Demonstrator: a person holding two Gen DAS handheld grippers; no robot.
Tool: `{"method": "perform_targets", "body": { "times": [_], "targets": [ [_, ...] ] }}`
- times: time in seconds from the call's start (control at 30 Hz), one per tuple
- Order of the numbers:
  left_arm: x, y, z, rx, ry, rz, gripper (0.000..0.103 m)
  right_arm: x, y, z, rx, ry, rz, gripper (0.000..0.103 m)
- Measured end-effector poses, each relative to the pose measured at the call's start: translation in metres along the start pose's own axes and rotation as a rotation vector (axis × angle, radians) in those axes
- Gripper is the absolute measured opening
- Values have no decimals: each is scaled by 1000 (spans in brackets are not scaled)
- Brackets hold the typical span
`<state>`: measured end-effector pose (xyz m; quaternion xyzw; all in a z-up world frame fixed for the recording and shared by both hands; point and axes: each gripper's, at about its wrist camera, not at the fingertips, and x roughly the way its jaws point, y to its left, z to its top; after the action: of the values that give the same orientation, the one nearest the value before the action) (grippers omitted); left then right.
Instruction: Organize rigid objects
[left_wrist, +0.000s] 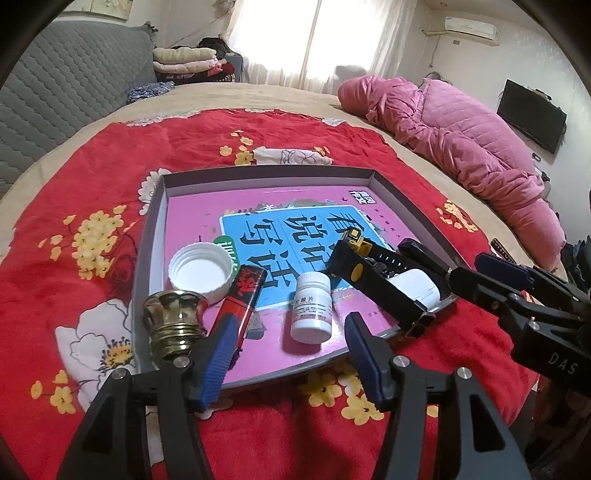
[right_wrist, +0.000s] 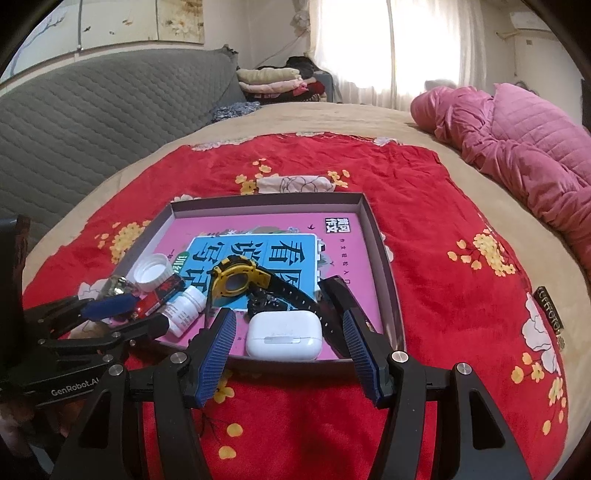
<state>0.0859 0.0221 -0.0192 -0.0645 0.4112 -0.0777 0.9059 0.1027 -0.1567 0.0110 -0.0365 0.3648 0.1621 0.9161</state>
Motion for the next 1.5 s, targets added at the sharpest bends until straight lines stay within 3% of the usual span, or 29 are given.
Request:
{"method": "perform_targets", "body": {
  "times": [1.03, 1.17, 1.5],
  "targets": [
    [-56, -17, 0, -15, -39, 79, 60, -58, 8, -6, -3, -80, 13, 73],
    [-54, -19, -6, -13, 3, 138, 60, -60, 13, -14, -10, -57, 12, 73],
    [-56, -25, -20, -49, 69, 139, 60, -67, 19, -29, 5, -36, -55, 73]
  ]
}}
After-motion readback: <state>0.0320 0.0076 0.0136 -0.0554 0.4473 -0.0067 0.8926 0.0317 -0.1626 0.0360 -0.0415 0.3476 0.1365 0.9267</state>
